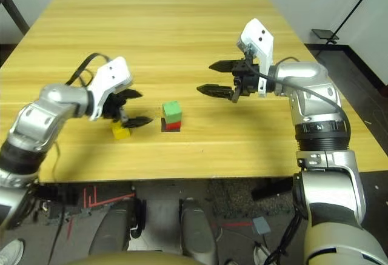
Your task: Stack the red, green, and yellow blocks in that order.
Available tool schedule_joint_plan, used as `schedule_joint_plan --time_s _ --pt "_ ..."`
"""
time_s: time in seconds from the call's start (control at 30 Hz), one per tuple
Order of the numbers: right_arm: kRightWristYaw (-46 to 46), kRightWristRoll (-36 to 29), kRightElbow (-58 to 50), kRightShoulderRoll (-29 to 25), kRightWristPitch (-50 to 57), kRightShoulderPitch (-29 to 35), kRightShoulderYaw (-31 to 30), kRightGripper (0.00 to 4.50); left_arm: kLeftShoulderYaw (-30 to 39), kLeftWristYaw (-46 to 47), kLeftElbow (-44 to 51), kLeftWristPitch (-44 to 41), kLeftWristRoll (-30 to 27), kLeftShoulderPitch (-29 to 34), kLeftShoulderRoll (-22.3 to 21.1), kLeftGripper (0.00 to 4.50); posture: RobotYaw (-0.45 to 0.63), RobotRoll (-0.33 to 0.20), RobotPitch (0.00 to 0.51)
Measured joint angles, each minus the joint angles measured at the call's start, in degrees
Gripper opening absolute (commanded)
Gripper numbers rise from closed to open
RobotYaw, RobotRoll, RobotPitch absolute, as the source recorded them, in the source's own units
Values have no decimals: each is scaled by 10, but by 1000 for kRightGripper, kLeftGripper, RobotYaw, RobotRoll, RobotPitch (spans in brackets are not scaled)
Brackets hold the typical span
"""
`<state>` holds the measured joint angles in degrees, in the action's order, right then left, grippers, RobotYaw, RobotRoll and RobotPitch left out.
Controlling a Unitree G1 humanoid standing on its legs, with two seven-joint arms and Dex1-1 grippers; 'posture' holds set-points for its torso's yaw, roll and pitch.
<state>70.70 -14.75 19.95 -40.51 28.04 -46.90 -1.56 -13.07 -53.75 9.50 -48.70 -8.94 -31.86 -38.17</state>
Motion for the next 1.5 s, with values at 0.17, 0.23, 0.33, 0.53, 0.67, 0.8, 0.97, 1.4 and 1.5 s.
schedule_joint_plan --time_s 0.17,0.23,0.33,0.53,0.67,0.8,0.97,1.4,1.5 --pt "5 0 16 8 -11 -26 -2 4500 -3 3 -48 49 12 7 -4 4483 150 -141 76" --pt "6 1 23 8 -12 -27 -2 4500 -5 1 -57 67 13 7 -4 4483 144 -143 77" --pt "6 1 27 8 -13 -27 -2 4500 -7 1 -64 82 13 7 7 4483 134 -145 79" --pt "4 0 20 3 -6 -24 -2 4500 -19 0 -66 98 13 10 29 4483 115 -144 81" --pt "2 0 15 1 -3 -16 0 4500 -18 0 -89 101 13 -3 39 4483 114 -141 79" --pt "-1 0 13 1 -2 -15 1 4500 -15 4 -109 90 14 -21 37 4483 119 -139 79" --pt "-5 -1 13 2 -1 -14 1 4500 -13 -15 -71 62 2 -24 16 4483 123 -140 81" --pt "-5 -1 7 3 4 -12 1 4500 -25 -7 49 -12 -39 35 21 4483 123 -151 87" --pt "-5 -1 5 4 7 -12 1 4500 -39 -1 32 20 -28 37 25 4483 120 -153 87"
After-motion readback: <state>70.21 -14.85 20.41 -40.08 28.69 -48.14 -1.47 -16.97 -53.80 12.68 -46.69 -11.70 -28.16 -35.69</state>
